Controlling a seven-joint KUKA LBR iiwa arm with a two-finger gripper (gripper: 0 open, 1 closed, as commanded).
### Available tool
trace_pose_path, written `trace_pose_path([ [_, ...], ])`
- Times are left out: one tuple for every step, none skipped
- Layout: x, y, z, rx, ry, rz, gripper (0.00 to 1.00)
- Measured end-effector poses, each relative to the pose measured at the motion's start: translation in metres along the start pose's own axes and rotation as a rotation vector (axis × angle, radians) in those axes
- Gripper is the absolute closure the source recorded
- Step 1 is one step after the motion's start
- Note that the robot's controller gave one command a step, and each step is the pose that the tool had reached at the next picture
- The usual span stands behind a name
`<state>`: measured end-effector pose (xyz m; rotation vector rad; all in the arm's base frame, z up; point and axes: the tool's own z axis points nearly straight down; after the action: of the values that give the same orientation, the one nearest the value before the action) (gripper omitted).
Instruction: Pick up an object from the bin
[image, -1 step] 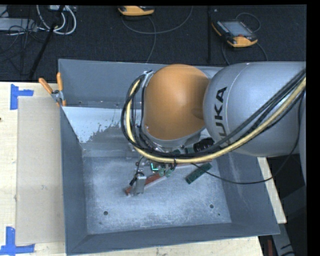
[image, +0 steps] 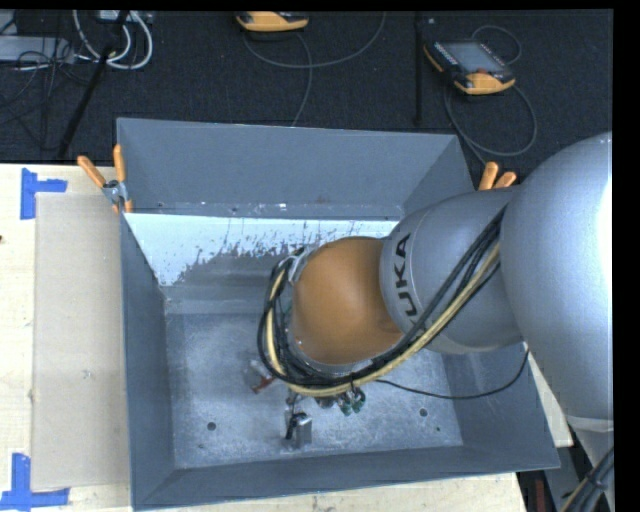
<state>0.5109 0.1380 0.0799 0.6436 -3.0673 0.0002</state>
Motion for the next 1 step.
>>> trace_pose_path([
  [-0.0459, -0.0779, -0.0368, 0.005, -0.014, 0.126, 0.0],
])
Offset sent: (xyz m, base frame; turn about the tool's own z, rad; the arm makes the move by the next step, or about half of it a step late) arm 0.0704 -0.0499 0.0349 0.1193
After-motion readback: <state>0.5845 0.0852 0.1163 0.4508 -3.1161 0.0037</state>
